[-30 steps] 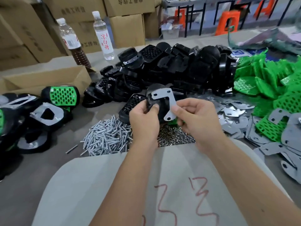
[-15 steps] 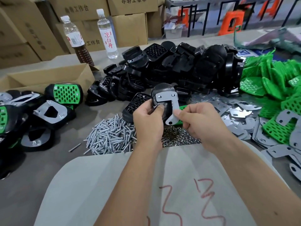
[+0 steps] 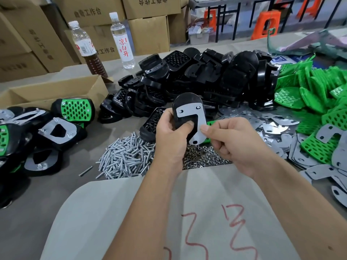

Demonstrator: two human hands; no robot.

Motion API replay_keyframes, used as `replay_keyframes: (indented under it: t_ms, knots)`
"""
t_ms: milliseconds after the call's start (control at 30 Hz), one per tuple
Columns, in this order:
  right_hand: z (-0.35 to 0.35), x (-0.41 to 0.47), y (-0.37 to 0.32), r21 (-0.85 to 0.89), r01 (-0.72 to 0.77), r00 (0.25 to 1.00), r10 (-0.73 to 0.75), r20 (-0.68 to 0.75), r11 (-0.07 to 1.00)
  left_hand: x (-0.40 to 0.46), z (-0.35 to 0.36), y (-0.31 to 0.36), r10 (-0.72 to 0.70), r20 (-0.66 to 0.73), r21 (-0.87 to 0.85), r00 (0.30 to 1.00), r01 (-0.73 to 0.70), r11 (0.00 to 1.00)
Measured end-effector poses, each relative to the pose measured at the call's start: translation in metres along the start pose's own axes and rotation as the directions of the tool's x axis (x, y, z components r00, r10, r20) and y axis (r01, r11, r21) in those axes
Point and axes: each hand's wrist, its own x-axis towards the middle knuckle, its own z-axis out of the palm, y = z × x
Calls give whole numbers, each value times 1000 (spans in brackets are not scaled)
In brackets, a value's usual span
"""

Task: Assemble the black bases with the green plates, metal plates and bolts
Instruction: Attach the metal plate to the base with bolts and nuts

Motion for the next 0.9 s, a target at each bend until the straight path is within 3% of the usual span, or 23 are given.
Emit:
replay_keyframes:
  t_ms: [200,600,900]
  knots:
    - [1,-3,-2,6,-5,1000,5,10,1000,-2,-1,1,39,36,-27,999,-38,999]
    - [9,0,4,-161,100,991,-112,-72,982,2,-2,0,9,-63,-2,998,-9,1000]
    - [10,-1,12,-12,75,991,-76,-108,997,1,-6,0,-44,2,46,999,44,998]
